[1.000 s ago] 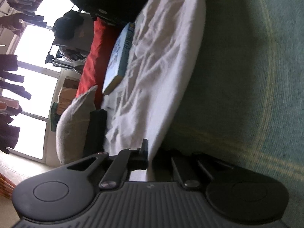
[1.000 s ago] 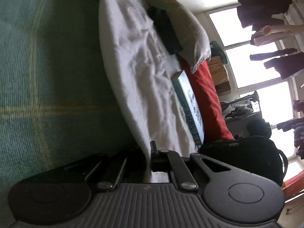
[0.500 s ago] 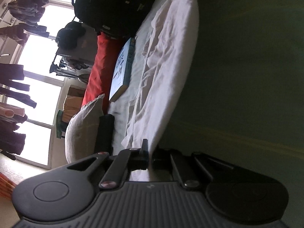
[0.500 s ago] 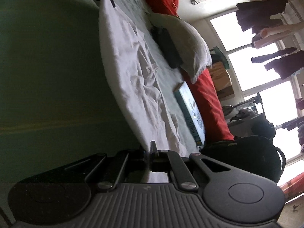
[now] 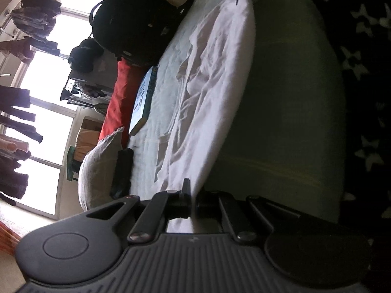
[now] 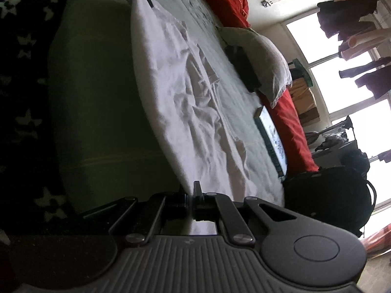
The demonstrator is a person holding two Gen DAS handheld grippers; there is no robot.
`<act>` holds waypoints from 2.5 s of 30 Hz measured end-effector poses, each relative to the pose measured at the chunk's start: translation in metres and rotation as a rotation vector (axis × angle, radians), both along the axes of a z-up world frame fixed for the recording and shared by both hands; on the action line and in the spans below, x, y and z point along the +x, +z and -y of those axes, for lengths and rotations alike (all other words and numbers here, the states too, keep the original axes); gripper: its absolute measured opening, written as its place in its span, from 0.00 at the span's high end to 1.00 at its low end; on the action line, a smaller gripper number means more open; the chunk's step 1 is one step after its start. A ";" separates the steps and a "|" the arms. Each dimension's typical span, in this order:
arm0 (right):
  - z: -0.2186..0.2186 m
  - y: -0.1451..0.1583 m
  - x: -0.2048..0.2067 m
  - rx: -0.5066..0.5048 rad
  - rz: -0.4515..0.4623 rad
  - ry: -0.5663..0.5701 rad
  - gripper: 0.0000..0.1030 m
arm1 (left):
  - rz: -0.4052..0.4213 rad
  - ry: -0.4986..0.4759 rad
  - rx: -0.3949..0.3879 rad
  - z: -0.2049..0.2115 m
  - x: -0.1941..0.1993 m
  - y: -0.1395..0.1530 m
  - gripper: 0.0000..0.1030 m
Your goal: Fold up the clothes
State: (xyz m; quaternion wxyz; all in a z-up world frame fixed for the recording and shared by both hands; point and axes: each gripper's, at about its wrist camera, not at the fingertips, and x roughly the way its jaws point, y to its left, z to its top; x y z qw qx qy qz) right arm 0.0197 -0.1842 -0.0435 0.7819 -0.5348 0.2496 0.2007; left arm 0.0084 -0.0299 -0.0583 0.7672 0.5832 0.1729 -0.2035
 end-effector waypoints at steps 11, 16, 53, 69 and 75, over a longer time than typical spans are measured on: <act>0.026 -0.008 -0.015 0.148 -0.189 -0.102 0.86 | -0.230 -0.002 -0.126 -0.017 -0.029 0.012 0.88; 0.068 0.030 -0.017 0.360 -0.196 -0.187 0.74 | -0.235 0.094 -0.319 -0.042 -0.020 0.052 0.86; 0.119 -0.010 0.135 1.073 -0.171 -0.621 0.43 | -0.491 0.640 -1.024 -0.085 0.205 0.022 0.29; 0.086 0.005 0.086 1.013 -0.128 -0.616 0.19 | -0.593 0.694 -1.110 -0.100 0.097 0.016 0.19; 0.080 0.008 0.068 1.007 -0.120 -0.624 0.16 | -0.482 0.620 -1.163 -0.105 0.099 0.042 0.13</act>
